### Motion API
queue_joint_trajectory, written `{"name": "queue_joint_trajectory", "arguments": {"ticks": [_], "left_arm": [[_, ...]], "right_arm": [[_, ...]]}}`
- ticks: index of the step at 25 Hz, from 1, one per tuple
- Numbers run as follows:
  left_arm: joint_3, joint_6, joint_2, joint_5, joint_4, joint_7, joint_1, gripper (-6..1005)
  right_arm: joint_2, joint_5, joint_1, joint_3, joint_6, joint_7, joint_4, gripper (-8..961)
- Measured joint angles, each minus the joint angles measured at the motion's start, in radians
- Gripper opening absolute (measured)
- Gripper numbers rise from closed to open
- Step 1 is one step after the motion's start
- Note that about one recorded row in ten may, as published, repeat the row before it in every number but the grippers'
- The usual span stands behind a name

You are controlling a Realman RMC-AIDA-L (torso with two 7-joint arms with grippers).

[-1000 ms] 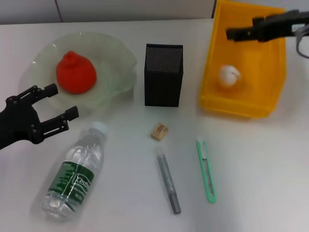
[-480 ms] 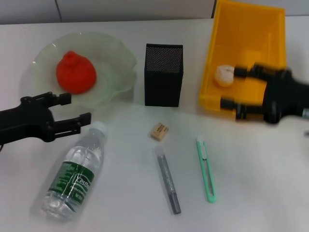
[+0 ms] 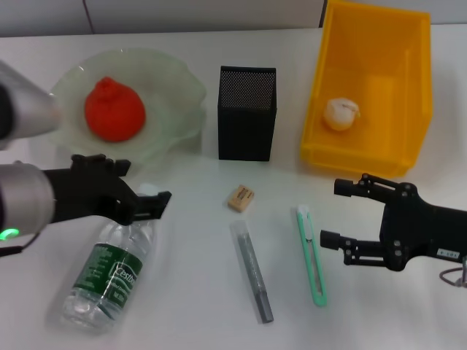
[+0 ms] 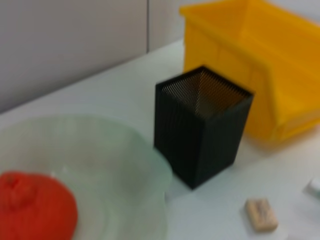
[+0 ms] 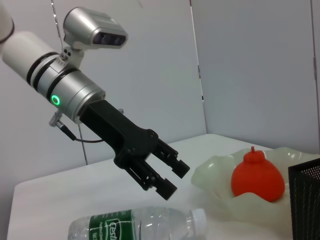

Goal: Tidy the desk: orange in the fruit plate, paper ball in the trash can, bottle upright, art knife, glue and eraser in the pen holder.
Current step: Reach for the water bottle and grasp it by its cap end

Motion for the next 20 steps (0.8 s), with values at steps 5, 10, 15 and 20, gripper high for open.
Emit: {"name": "queue_joint_trajectory", "arguments": {"ticks": [5, 10, 15, 20], "left_arm": [[0.162, 0.007, 0.000, 0.291, 0.046, -0.277, -0.042, 810], [0.209, 0.015, -0.001, 0.386, 0.014, -0.389, -0.081, 810], [0.212, -0.001, -0.003, 0.389, -0.041, -0.405, -0.118, 811], [0.210, -0.009, -0.004, 0.386, -0.080, -0.407, -0.153, 811]], "right_arm": [[0.000, 0.000, 0.003, 0.000, 0.006, -0.023, 0.040, 852], [0.001, 0.000, 0.009, -0.004, 0.012, -0.041, 0.063, 852], [-0.001, -0.004, 0.025, -0.005, 0.013, -0.064, 0.092, 853], [-0.001, -0.031, 0.033, -0.003, 0.017, -0.078, 0.101, 853]]}}
